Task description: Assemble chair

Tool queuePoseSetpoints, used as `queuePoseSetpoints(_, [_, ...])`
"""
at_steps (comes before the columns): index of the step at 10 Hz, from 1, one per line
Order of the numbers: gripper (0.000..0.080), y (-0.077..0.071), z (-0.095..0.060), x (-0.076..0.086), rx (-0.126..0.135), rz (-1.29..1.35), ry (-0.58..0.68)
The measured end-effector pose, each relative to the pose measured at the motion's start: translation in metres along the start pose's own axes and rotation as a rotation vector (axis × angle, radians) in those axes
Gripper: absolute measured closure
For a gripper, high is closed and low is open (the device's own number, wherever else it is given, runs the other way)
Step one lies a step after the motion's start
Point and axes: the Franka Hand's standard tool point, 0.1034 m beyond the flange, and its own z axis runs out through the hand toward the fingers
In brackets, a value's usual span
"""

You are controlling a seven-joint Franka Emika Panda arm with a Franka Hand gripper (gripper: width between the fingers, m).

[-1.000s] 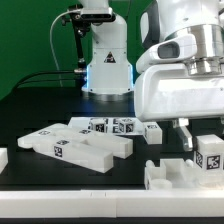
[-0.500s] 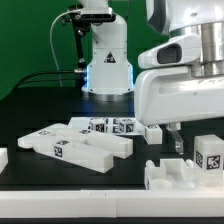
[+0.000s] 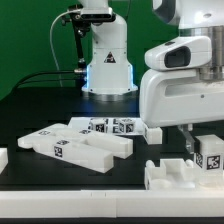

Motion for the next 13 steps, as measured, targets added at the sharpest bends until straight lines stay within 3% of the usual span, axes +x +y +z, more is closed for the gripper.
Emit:
queuePoseSetpoints(1, [0.0508,0.0008,0.0,0.0,-0.001,0.04,0.0])
queuePoseSetpoints(4, [0.0507,0.0031,0.0014,0.0012,-0.002,0.367,0.015])
queuePoseSetpoints(8, [0.0507,0.0023,0.0024,-0.0008,0.05,1.114,0.001])
queuePoseSetpoints(10, [0.0507,0.0023,0.0026,-0.0011,0.058,1.153,-0.004])
queuePoseSetpoints(11, [0.0433,0.002,0.003,-0.0014,0.054,1.085,-0.002])
queuePoseSetpoints(12, [0.0251,0.0025,0.0021,-0.0001,0.054,0.917,0.009])
queuePoseSetpoints(13, [0.0251,0.0065,0.0006,0.0029,0.055,0.723,0.026])
